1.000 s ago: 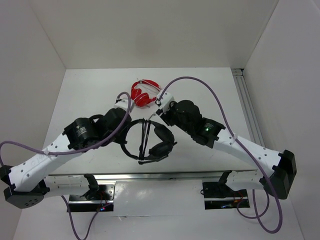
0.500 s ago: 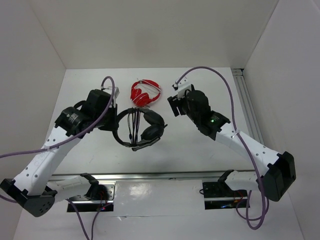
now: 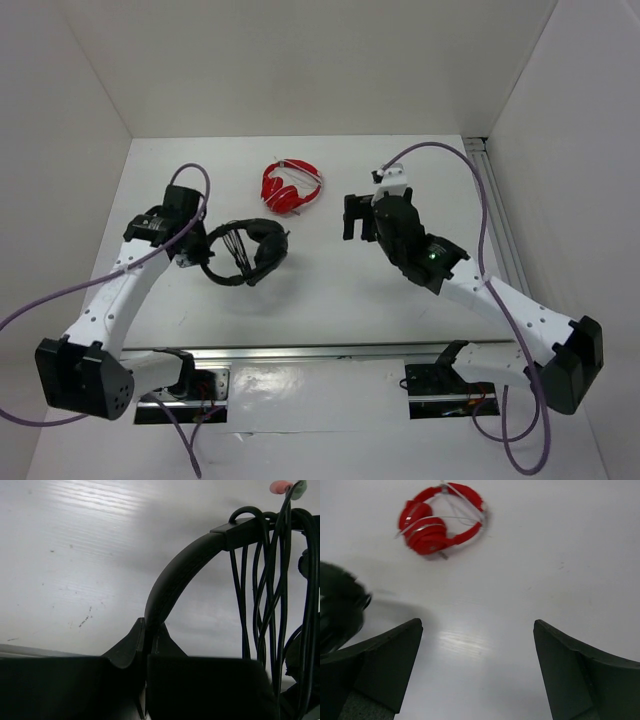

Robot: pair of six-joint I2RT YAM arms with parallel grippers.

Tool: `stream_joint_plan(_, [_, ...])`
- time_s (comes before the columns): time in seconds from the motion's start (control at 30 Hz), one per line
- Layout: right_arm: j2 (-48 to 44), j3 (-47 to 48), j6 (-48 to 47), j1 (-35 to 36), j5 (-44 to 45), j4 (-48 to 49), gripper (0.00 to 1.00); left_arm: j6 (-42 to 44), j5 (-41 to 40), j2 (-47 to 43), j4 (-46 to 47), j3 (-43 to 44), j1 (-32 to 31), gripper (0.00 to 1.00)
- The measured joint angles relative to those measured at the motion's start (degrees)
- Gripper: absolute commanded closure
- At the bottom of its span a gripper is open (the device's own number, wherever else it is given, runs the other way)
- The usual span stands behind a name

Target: Wrap the headphones

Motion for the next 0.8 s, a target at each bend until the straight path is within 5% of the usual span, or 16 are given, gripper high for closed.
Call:
stream_joint_plan(0.13, [-3.19, -0.17, 3.23, 7.65, 0.46, -0.61, 0.01, -5.09, -0.50, 5.09, 4.92, -2.08, 9.94, 1.00])
stream_joint_plan(0.33, [-1.01, -1.79, 5.33, 14.49, 2.84, 0.26, 0.01, -14.58, -2.80, 19.71, 11.02, 1.18, 14.25, 1.00])
stream_joint_plan(0.47, [3.74, -4.24, 6.67, 15.93, 3.41, 1.18, 0.01, -17.84, -4.33, 35.23, 11.02, 13.25, 16.04, 1.00])
stream_joint_plan(0.63, [5.14, -7.37, 7.54, 17.49, 3.34, 1.55, 0.01, -19.06, -9.49, 55.82, 9.35, 38.82, 17.40, 1.00])
stream_joint_plan(0.8, [5.14, -7.87, 7.74, 18.05, 3.48, 3.58, 0.01, -19.85, -10.51, 67.01, 7.45, 54.18, 18.71, 0.96])
